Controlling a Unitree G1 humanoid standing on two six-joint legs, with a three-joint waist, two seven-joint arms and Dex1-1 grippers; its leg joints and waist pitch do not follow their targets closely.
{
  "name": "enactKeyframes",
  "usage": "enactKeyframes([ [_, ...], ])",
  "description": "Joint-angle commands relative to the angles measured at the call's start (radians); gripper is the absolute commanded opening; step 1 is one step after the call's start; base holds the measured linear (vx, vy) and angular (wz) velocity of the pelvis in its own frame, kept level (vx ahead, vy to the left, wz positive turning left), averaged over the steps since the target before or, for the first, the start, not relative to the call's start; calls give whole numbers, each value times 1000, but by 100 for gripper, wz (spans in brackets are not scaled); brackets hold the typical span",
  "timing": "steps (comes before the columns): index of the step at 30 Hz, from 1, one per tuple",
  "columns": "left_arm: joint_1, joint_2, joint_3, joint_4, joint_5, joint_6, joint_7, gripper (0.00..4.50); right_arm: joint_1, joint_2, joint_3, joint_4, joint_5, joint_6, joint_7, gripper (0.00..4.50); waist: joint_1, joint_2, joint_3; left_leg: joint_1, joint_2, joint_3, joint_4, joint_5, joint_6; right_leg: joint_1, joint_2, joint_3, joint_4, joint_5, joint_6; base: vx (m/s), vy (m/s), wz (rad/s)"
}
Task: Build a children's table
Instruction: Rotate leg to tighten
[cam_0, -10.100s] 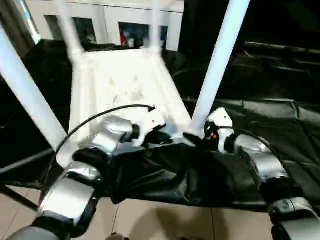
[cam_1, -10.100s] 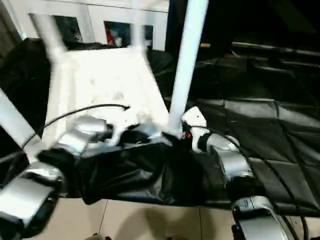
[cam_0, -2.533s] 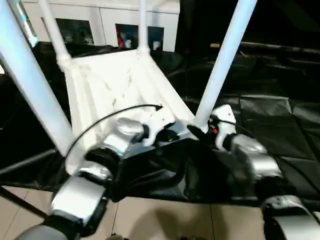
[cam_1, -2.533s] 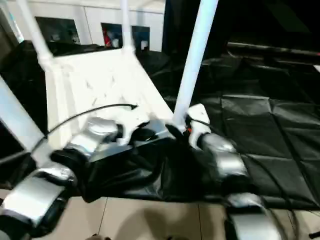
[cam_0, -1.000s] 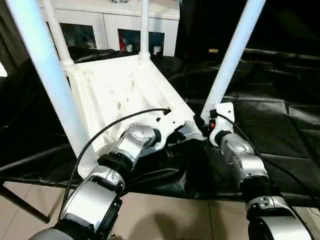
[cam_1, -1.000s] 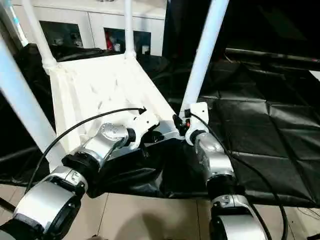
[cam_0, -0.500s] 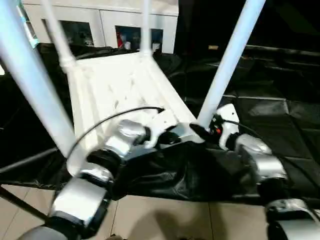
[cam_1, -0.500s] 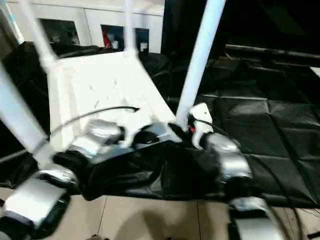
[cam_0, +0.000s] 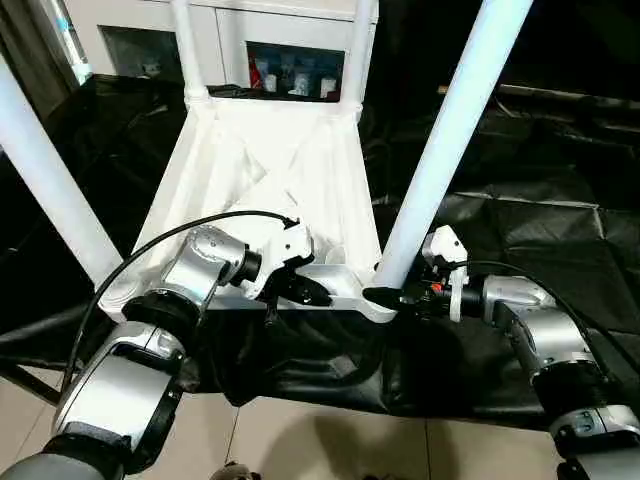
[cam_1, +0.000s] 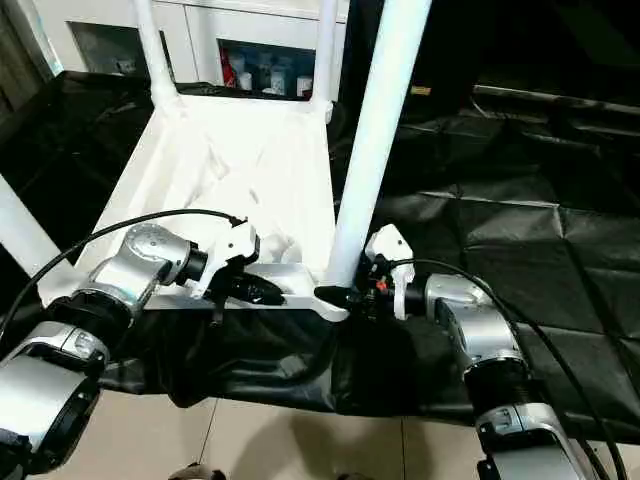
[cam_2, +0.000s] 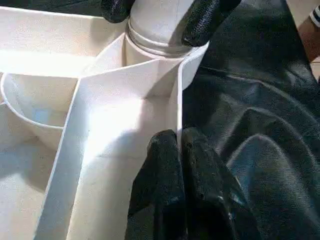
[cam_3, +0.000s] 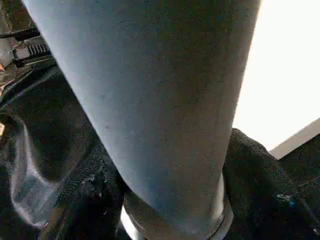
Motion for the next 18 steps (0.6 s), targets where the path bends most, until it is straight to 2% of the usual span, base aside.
enactKeyframes([
  [1, 18, -12, -33, 1, 6, 10, -34, 0, 8, 4, 10, -23, 20, 27, 27, 239, 2, -3, -56, 17, 28, -2, -58, -157, 71, 52, -44, 24, -35, -35, -287, 0, 0, 0],
  [7, 12, -36, -15, 17, 18, -15, 86, 0, 29, 30, 3, -25, 15, 38, -40, 238, 6, -6, -55, 16, 27, -3, -59, -167, 58, 49, -45, 25, -40, -76, -261, 0, 0, 0],
  [8, 0, -56, -1, 39, 27, -16, 174, 0, 29, 56, -9, -3, -7, 37, -128, 238, 6, -7, -54, 16, 27, -3, -60, -174, 56, 48, -45, 25, -42, -90, -258, 0, 0, 0],
  [9, 0, -56, -1, 39, 27, -16, 174, 0, 29, 56, -9, -3, -7, 37, -128, 238, 4, -6, -52, 16, 26, -3, -60, -180, 51, 45, -45, 26, -44, -107, -251, 0, 0, 0],
  [11, -18, -83, 11, 68, 41, -13, 288, 0, 21, 94, -28, 40, -38, 34, -258, 238, -4, -7, -46, 22, 24, -8, -68, -266, 9, 36, -49, 29, -63, -275, -212, 0, 0, 0],
  [14, -40, -152, 23, 100, 53, 20, 450, 0, -5, 176, -83, 129, -63, 50, -517, 237, -16, -8, -43, 22, 22, -18, -76, -315, -29, 32, -50, 28, -75, -404, -160, -38, 1, -1],
  [15, -43, -180, 26, 105, 54, 33, 492, 0, -17, 205, -109, 155, -57, 61, -599, 237, -22, -7, -42, 23, 20, -19, -77, -337, -32, 30, -48, 27, -81, -429, -147, 0, 0, 0],
  [17, -45, -206, 28, 109, 52, 41, 524, 0, -28, 229, -127, 174, -54, 65, -661, 237, -31, -8, -43, 23, 18, -20, -77, -347, -28, 29, -47, 26, -84, -445, -140, 0, 0, 0],
  [18, -45, -233, 23, 110, 54, 41, 545, 0, -43, 255, -139, 190, -52, 67, -715, 237, -31, -4, -44, 21, 18, -21, -77, -343, -22, 30, -47, 27, -86, -441, -135, 0, 0, 0],
])
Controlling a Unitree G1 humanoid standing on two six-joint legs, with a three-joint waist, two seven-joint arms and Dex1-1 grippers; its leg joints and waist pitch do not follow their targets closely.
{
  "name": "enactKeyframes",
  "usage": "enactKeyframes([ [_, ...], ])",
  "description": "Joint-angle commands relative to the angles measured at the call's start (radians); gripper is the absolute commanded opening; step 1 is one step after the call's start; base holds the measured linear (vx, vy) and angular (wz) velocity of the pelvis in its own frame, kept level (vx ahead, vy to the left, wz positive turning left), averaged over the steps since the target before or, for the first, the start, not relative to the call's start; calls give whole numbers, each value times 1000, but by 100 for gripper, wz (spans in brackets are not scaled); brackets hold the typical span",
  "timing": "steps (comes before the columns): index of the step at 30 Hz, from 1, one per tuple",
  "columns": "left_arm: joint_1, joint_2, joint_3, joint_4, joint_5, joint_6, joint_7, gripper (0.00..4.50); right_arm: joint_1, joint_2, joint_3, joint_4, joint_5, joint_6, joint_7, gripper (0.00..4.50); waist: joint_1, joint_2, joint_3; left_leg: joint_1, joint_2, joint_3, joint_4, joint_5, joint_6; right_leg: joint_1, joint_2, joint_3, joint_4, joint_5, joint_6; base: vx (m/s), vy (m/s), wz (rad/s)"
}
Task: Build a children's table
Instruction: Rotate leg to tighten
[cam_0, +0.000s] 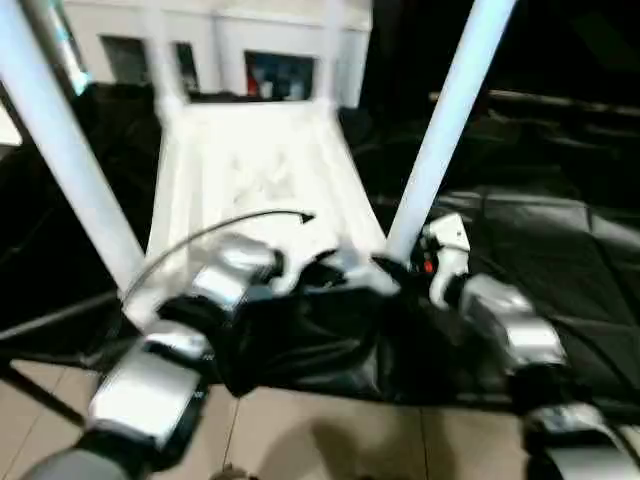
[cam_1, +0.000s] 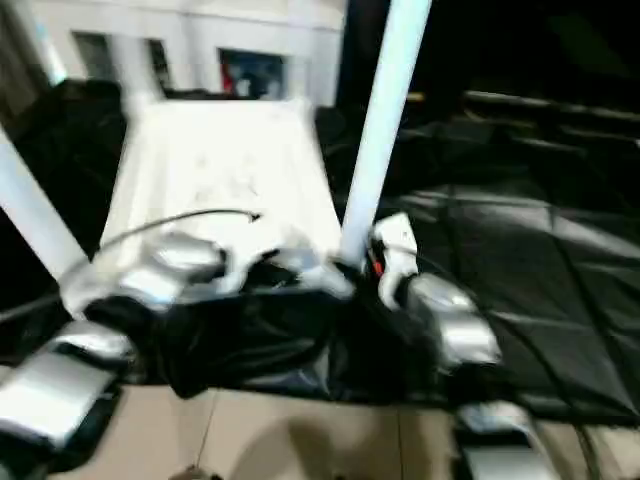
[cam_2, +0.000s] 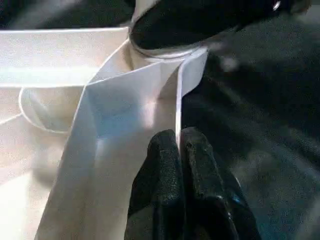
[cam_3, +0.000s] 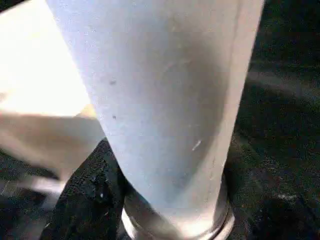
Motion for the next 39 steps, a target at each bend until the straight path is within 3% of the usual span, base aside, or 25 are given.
enactKeyframes([
  [1, -9, -48, -4, 14, 3, 15, 57, 0, 10, 47, 19, 72, -11, 50, -67, 237, -3, 0, -44, 15, 20, -18, -80, -343, -13, 26, -47, 24, -90, -436, -143, 0, 0, 0],
  [4, -2, -95, -19, 14, 6, 4, 66, 0, -17, 86, 16, 100, -31, 33, -151, 237, -8, -1, -44, 14, 19, -17, -80, -344, -6, 23, -43, 24, -90, -414, -143, 0, 0, 0],
  [6, 5, -114, -29, 8, 6, -5, 51, 0, -28, 101, 24, 110, -42, 9, -164, 292, -10, -1, -44, 12, 19, -18, -81, -345, -6, 24, -44, 24, -90, -410, -141, 0, 0, 0],
  [9, 13, -126, -38, 2, 6, -12, 31, 0, -37, 118, 29, 117, -47, -16, -161, 309, -13, -2, -45, 13, 19, -16, -80, -344, 1, 24, -43, 25, -89, -387, -149, 0, 0, 0],
  [10, 13, -119, -37, 4, 7, -16, 31, 0, -39, 116, 37, 115, -50, -26, -142, 320, -11, -7, -45, 15, 20, -14, -79, -340, 6, 23, -41, 26, -88, -370, -155, 0, 0, 0],
  [13, 12, -106, -35, 6, 8, -23, 26, 0, -37, 105, 50, 108, -57, -41, -111, 342, -10, -4, -45, 11, 21, -15, -81, -332, 11, 27, -42, 26, -84, -348, -162, 0, 0, 0],
  [17, 23, -15, -45, -5, 12, -80, -81, 0, 12, -44, 108, 1, -27, -82, 209, 342, 1, -10, -48, 6, 21, -15, -78, -301, 40, 40, -43, 25, -80, -301, -159, 0, 0, 0],
  [18, 26, -1, -51, -8, 14, -104, -106, 0, 27, -79, 116, -23, -19, -97, 270, 342, 6, -9, -51, 7, 23, -10, -70, -262, 66, 37, -44, 28, -72, -216, -185, 0, 0, 0],
  [21, 28, 11, -51, -9, 14, -114, -128, 0, 40, -122, 121, -35, -24, -124, 320, 342, 5, -11, -55, 2, 23, -7, -65, -200, 84, 41, -43, 26, -59, -128, -229, 0, 0, 0],
  [24, 29, 33, -53, -10, 14, -126, -170, 0, 64, -196, 120, -64, -12, -137, 432, 342, 9, -9, -56, 5, 24, -4, -60, -175, 99, 43, -42, 25, -53, -79, -253, 0, 0, 0],
  [27, 26, 59, -53, -7, 6, -139, -233, 0, 86, -283, 112, -112, 32, -103, 580, 342, 22, -8, -55, 4, 28, -2, -57, -165, 119, 49, -39, 22, -48, -56, -269, 0, 0, 0],
  [34, 35, 79, -55, -25, -17, -135, -337, 0, 87, -323, 116, -134, 52, -96, 663, 342, 35, -12, -53, 5, 30, -1, -58, -182, 101, 45, -43, 22, -50, -111, -268, 0, 0, 0],
  [39, 42, 85, -53, -30, -20, -143, -346, 0, 82, -326, 111, -127, 44, -110, 647, 342, 36, -10, -54, 6, 30, -2, -58, -164, 97, 44, -42, 22, -47, -97, -268, 0, 0, 0],
])
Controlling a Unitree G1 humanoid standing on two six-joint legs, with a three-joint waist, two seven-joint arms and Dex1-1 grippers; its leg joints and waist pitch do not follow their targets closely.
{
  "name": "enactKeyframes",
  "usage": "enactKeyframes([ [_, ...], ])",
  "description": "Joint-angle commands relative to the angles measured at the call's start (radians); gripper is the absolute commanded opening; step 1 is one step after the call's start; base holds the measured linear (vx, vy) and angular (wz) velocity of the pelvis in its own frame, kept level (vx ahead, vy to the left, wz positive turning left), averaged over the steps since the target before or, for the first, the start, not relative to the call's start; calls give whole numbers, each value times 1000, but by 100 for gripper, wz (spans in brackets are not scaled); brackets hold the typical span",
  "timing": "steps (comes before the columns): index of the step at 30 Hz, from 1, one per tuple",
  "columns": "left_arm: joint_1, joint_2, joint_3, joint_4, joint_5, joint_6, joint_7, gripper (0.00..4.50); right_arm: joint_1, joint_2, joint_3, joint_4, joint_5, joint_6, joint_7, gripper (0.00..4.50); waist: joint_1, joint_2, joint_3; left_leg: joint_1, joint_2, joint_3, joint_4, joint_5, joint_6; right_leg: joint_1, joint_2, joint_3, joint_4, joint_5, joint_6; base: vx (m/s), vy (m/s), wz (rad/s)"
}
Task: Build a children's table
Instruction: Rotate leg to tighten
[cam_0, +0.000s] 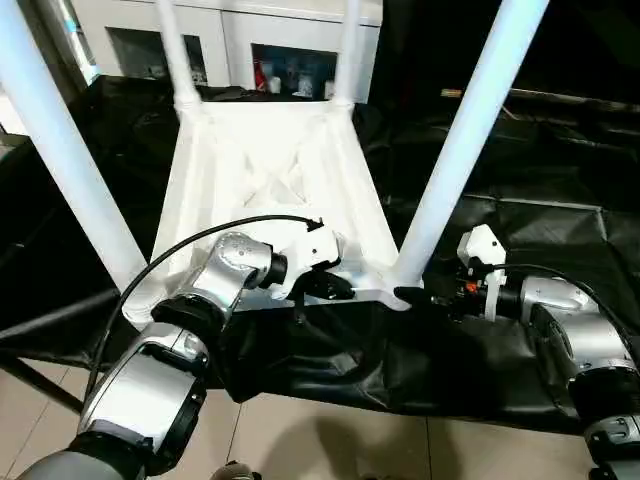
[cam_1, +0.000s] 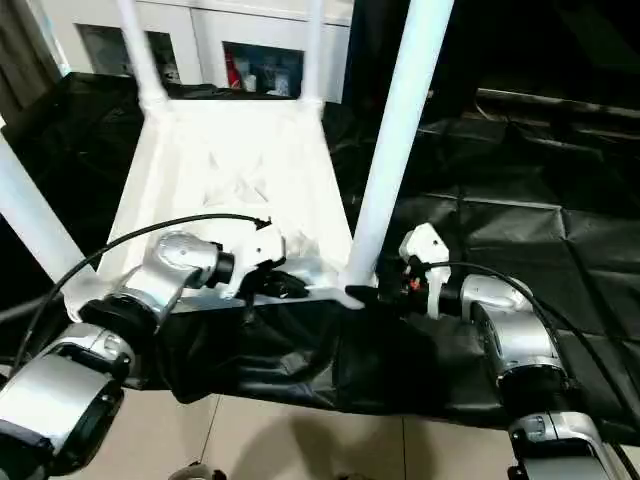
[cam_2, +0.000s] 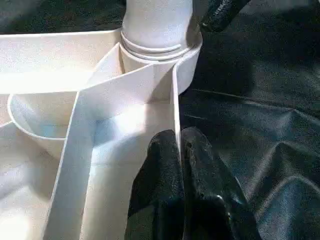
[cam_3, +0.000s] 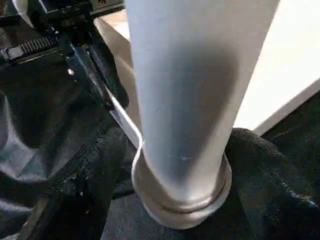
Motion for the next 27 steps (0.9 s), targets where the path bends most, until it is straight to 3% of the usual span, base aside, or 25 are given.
enactKeyframes([
  [1, 23, -7, -16, 5, 5, -6, -24, 0, -10, -4, -3, -5, -2, -5, -18, 342, 0, -13, -57, 13, 27, -3, -56, -158, 96, 48, -42, 23, -46, -94, -270, 0, 0, 0],
  [9, 22, -5, -16, 2, 1, -4, -24, 0, -40, 42, -1, 27, 0, 16, -50, 327, -1, -12, -58, 13, 27, -3, -56, -152, 94, 48, -42, 22, -43, -87, -274, 0, 0, 0],
  [21, 16, -1, -13, 10, 2, -3, -14, 0, -30, 47, -1, 26, 2, 29, -50, 211, 1, -10, -59, 13, 26, -3, -55, -146, 92, 51, -42, 22, -42, -66, -278, 0, 0, 0],
  [25, 14, -13, -5, 15, 7, 2, 47, 0, -3, 80, 7, 20, -12, 47, -113, 198, 0, -12, -57, 13, 26, -3, -55, -146, 93, 49, -42, 23, -43, -74, -275, 0, 0, 0],
  [27, -2, -50, 7, 36, 24, 25, 182, 0, -6, 151, -10, 74, -51, 68, -305, 197, -6, -11, -52, 15, 25, -4, -60, -196, 69, 42, -44, 25, -54, -163, -256, 0, 0, 0],
])
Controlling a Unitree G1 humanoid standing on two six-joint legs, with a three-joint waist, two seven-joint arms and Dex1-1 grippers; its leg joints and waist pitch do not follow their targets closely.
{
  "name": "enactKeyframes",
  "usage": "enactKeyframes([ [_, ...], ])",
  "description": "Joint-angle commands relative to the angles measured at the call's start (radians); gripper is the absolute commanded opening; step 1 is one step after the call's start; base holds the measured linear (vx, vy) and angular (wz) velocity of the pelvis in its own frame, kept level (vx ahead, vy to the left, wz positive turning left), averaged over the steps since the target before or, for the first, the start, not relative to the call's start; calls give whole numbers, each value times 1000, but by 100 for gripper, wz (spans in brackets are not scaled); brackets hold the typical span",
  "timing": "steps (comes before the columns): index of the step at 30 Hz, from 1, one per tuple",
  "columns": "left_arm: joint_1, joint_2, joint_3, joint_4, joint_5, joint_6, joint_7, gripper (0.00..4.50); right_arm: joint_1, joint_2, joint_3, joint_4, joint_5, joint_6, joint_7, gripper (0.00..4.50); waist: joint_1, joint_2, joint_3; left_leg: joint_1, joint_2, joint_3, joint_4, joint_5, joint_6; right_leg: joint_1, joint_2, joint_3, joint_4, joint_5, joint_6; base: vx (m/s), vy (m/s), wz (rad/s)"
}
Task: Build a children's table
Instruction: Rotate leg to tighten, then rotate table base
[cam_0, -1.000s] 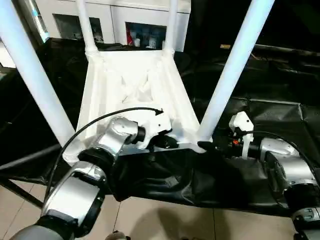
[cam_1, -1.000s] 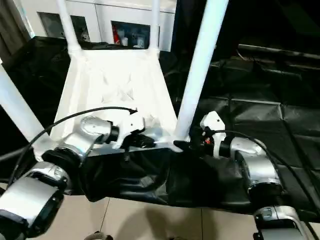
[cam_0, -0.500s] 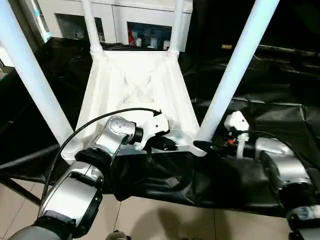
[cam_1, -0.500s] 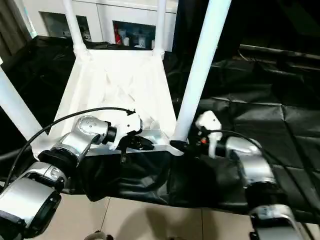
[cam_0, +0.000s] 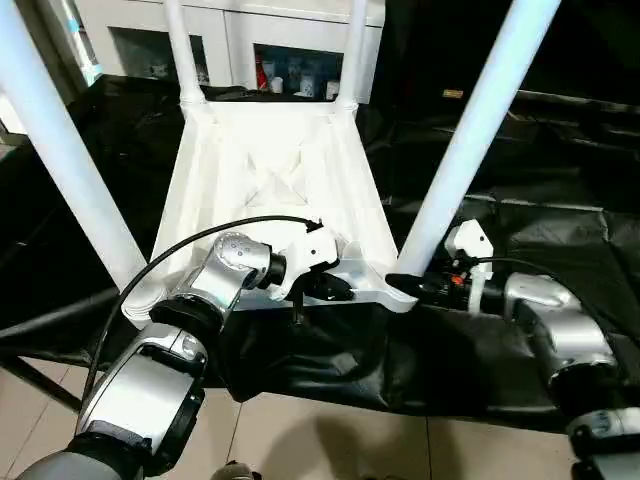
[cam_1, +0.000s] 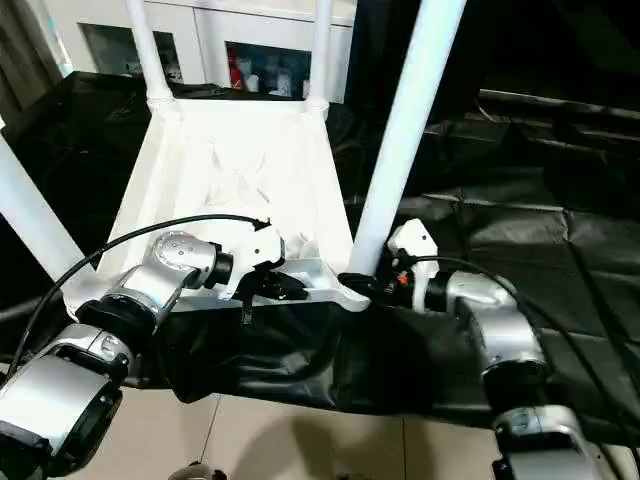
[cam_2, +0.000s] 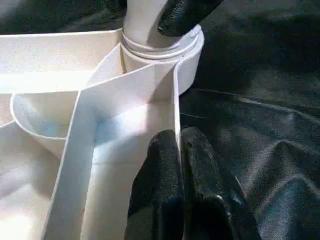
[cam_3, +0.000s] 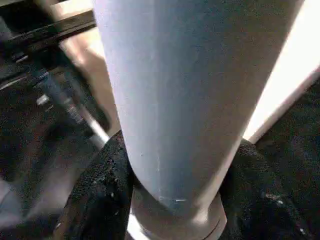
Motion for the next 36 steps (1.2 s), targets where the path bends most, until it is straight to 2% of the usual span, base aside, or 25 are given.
enactKeyframes([
  [1, -5, -45, 4, 29, 21, 23, 120, 0, 10, 49, 6, 60, -42, 44, -146, 196, -6, -10, -48, 14, 23, -8, -68, -242, 42, 38, -46, 24, -68, -247, -235, 0, 0, 0],
  [2, -15, -69, 7, 43, 29, 43, 181, 0, 6, 88, -2, 83, -57, 51, -237, 196, -13, -7, -44, 16, 21, -10, -72, -295, 19, 31, -46, 25, -77, -342, -208, 0, 0, 0],
  [4, -22, -91, 9, 52, 34, 60, 230, 0, 2, 125, -15, 99, -59, 63, -312, 195, -20, -5, -42, 22, 20, -16, -76, -355, -5, 25, -47, 24, -89, -450, -167, -26, -2, 0],
  [7, -36, -150, 15, 68, 41, 93, 343, 0, -21, 212, -48, 139, -59, 83, -492, 195, -34, -5, -41, 21, 17, -22, -79, -394, -14, 21, -45, 21, -101, -516, -128, -33, -1, 0],
  [8, -40, -167, 15, 72, 42, 100, 372, 0, -28, 235, -55, 150, -61, 86, -541, 195, -37, 3, -41, 21, 17, -24, -80, -396, -18, 20, -46, 21, -101, -518, -127, 0, 0, 0],
  [10, -39, -228, -8, 68, 57, 107, 418, 0, -68, 306, -51, 195, -93, 92, -681, 195, -48, 4, -43, 18, 16, -29, -85, -407, -32, 22, -44, 16, -104, -524, -116, 0, 0, 0],
  [13, -32, -259, -27, 60, 63, 100, 402, 0, -96, 329, -35, 217, -111, 57, -689, 195, -57, 5, -43, 20, 15, -28, -85, -425, -20, 20, -41, 15, -109, -488, -121, 0, 0, 0],
  [14, -29, -266, -35, 61, 72, 88, 400, 0, -102, 330, -28, 216, -126, 35, -694, 229, -57, 4, -43, 22, 15, -26, -84, -437, -14, 17, -40, 17, -111, -480, -123, 0, 0, 0],
  [15, -28, -265, -38, 63, 77, 83, 400, 0, -103, 334, -44, 213, -109, 32, -695, 229, -57, 4, -44, 22, 15, -26, -84, -436, -11, 18, -40, 18, -110, -472, -125, 0, 0, 0],
  [16, -28, -265, -40, 65, 79, 79, 401, 0, -105, 336, -57, 212, -96, 31, -694, 263, -57, 4, -44, 19, 15, -25, -85, -427, -6, 20, -40, 18, -107, -455, -130, 0, 0, 0],
  [17, -28, -265, -40, 65, 79, 79, 401, 0, -105, 336, -57, 212, -96, 31, -694, 263, -56, 4, -44, 19, 15, -24, -85, -425, -4, 20, -40, 19, -108, -448, -133, 0, 0, 0],
  [19, -32, -247, -35, 74, 85, 66, 402, 0, -113, 315, -42, 221, -126, 6, -679, 272, -55, 5, -45, 20, 16, -23, -84, -422, -2, 19, -40, 20, -106, -432, -143, 0, 0, 0],
  [20, -32, -243, -35, 75, 86, 61, 399, 0, -113, 309, -35, 222, -133, -1, -670, 297, -55, 5, -45, 19, 16, -23, -84, -421, -2, 19, -41, 20, -105, -429, -145, 0, 0, 0],
  [22, -36, -225, -29, 77, 84, 53, 388, 0, -104, 282, -23, 200, -127, -11, -597, 297, -53, 4, -45, 17, 17, -22, -84, -410, 5, 23, -40, 21, -102, -403, -152, 0, 0, 0],
  [24, -38, -196, -25, 78, 80, 33, 344, 0, -78, 217, -4, 152, -114, -25, -457, 297, -50, 2, -46, 15, 18, -21, -83, -395, 17, 28, -41, 21, -101, -379, -155, 0, 0, 0],
  [25, -34, -169, -25, 72, 76, 9, 294, 0, -47, 146, 14, 100, -96, -42, -323, 297, -49, 1, -46, 13, 18, -19, -82, -380, 26, 29, -41, 22, -98, -361, -161, 0, 0, 0],
  [26, -34, -169, -25, 72, 76, 9, 294, 0, -47, 146, 14, 100, -96, -42, -323, 297, -44, -2, -47, 13, 18, -19, -81, -371, 32, 35, -41, 21, -99, -355, -158, 0, 0, 0],
  [27, -30, -148, -23, 68, 71, -9, 251, 0, -23, 82, 21, 62, -81, -60, -220, 297, -40, -4, -48, 12, 19, -14, -76, -345, 53, 34, -43, 26, -95, -318, -172, 0, 0, 0],
  [30, -27, -118, -20, 66, 66, -19, 196, 0, 2, -6, 16, 28, -61, -77, -93, 297, -31, -5, -54, 7, 21, -11, -70, -274, 77, 41, -46, 26, -83, -239, -200, 0, 0, 0],
  [31, -26, -106, -21, 65, 65, -26, 176, 0, 8, -38, 10, 19, -48, -69, -41, 297, -29, -6, -57, 5, 22, -11, -66, -232, 89, 44, -44, 24, -74, -179, -222, 0, 0, 0],
  [33, -20, -81, -16, 57, 50, -36, 112, 0, 24, -111, 3, -7, -16, -43, 86, 297, -22, -6, -58, 8, 23, -7, -60, -197, 118, 46, -42, 24, -67, -106, -251, 0, 0, 0],
  [34, -19, -79, -15, 57, 47, -37, 103, 0, 25, -124, 2, -9, -10, -37, 110, 297, -16, -6, -60, 4, 24, -8, -58, -161, 134, 53, -42, 22, -57, -49, -270, 0, 0, 0],
  [36, -16, -66, -13, 49, 35, -36, 57, 0, 27, -157, 1, -12, -3, -34, 158, 297, -12, -5, -59, 0, 25, -6, -56, -136, 143, 55, -39, 18, -50, -8, -286, 0, 0, 0],
])
